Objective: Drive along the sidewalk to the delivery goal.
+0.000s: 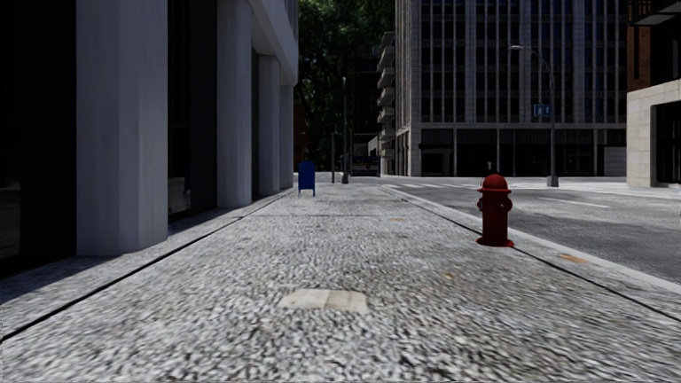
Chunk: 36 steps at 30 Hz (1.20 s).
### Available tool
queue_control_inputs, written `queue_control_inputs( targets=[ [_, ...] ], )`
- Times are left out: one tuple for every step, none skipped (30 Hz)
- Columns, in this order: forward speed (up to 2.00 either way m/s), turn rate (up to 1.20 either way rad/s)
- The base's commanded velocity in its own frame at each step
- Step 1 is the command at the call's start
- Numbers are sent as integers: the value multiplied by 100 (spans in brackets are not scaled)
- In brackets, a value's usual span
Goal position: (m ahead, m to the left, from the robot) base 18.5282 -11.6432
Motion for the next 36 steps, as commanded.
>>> queue_control_inputs(
  targets=[
    [200,-31],
    [200,-31],
    [200,-31],
    [200,-31],
    [200,-31],
    [200,-31],
    [200,-28],
    [200,-17],
    [200,-17],
    [200,0],
    [200,0],
    [200,0],
    [200,0],
    [200,0],
    [200,0],
    [200,0],
    [200,0],
    [200,0],
    [200,0],
    [200,0],
    [200,0],
    [200,0],
    [200,0],
    [200,0],
    [200,0],
    [200,0],
    [200,0],
    [200,0],
    [200,0],
    [200,0],
    [200,0],
    [200,0],
    [200,0],
    [200,0],
    [200,0],
    [200,0]
  ],
)
